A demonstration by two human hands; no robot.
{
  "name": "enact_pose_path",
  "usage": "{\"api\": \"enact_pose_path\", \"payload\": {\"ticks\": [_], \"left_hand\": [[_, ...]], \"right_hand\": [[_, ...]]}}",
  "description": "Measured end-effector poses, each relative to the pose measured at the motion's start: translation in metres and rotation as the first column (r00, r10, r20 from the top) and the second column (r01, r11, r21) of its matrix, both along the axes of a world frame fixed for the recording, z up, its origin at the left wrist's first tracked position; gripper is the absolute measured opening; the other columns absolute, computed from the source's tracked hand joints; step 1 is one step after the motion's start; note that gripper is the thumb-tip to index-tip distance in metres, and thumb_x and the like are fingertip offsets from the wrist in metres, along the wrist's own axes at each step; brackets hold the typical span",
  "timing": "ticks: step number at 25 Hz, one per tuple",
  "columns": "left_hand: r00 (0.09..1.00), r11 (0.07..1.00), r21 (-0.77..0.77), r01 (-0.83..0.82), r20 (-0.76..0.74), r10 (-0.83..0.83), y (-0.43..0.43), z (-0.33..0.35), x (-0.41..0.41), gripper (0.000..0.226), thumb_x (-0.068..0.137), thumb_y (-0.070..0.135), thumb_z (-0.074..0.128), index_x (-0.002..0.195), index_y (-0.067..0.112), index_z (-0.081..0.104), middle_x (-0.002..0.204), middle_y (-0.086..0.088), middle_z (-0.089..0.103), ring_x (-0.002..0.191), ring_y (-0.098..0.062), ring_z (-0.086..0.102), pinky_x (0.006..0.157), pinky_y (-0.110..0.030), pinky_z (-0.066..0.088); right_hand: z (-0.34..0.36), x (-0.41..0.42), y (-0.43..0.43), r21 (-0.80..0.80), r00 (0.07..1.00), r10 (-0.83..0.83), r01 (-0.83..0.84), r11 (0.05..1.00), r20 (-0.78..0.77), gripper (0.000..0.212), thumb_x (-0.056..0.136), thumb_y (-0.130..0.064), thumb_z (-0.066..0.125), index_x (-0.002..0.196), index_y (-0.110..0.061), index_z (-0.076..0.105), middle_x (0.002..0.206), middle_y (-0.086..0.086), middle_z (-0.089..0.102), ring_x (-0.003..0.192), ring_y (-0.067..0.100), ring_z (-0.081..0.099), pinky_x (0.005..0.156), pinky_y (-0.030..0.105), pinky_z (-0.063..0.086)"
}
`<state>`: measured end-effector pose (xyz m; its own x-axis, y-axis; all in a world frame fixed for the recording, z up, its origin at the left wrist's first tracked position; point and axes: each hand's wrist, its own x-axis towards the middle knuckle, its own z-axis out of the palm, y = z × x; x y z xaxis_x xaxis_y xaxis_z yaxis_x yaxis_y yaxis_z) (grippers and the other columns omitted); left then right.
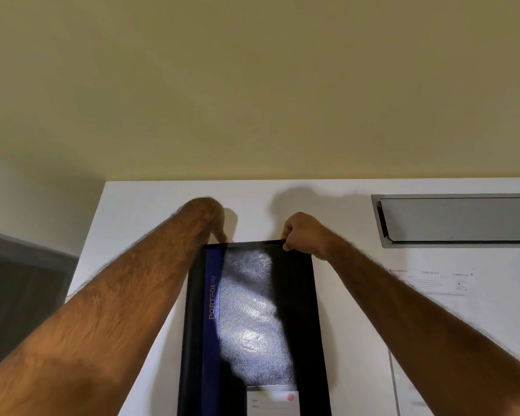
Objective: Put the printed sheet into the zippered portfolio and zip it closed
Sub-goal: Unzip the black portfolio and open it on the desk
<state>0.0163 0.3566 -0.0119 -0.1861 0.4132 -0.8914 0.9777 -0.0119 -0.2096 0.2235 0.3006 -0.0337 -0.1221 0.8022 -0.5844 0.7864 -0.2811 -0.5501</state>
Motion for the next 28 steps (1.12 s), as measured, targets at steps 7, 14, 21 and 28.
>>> {"api": "enact_pose_path", "payload": {"ticks": [7,14,21,28], "left_hand": [[0.940,0.949,-0.044,-0.311,0.131,0.314,-0.006,-0.020,-0.017,0.056,0.090,0.050,0.064,0.114,0.000,0.061,0.118,-0.022,0.063,0.093,-0.032,0.067,0.087,-0.037,0.055],[0.827,0.968,-0.078,-0.238,0.506,0.244,-0.011,-0.017,-0.026,0.020,0.094,0.039,0.063,0.095,0.020,0.072,0.062,0.004,0.053,0.058,-0.011,0.047,0.060,-0.024,0.039],[0.909,0.995,0.095,0.018,0.413,-0.056,-0.011,-0.024,-0.022,0.016,0.084,0.011,0.056,0.087,0.016,0.070,0.087,-0.003,0.066,0.078,-0.018,0.056,0.074,-0.028,0.046],[0.894,0.969,0.183,0.166,0.388,-0.227,-0.009,-0.028,-0.021,0.023,0.087,0.002,0.052,0.088,0.018,0.069,0.079,0.004,0.064,0.080,-0.016,0.057,0.066,-0.023,0.044]], "right_hand": [[0.001,0.000,0.000,0.029,1.000,-0.017,0.016,0.999,0.015,0.013,0.069,0.003,0.069,0.081,0.000,0.072,0.087,0.016,0.073,0.085,0.030,0.069,0.074,0.042,0.059],[0.000,0.008,-0.003,0.010,0.998,-0.054,0.054,0.999,0.020,0.013,0.072,0.006,0.067,0.082,0.001,0.072,0.089,0.017,0.072,0.087,0.029,0.068,0.074,0.038,0.058],[0.001,0.012,-0.008,-0.010,0.994,-0.105,0.105,0.994,0.010,0.012,0.074,0.006,0.068,0.084,0.001,0.072,0.089,0.015,0.071,0.083,0.024,0.064,0.068,0.030,0.053],[0.002,0.012,-0.009,0.003,0.993,-0.121,0.121,0.993,0.004,0.012,0.076,0.006,0.067,0.086,0.001,0.073,0.091,0.016,0.072,0.087,0.027,0.066,0.067,0.028,0.051]]}}
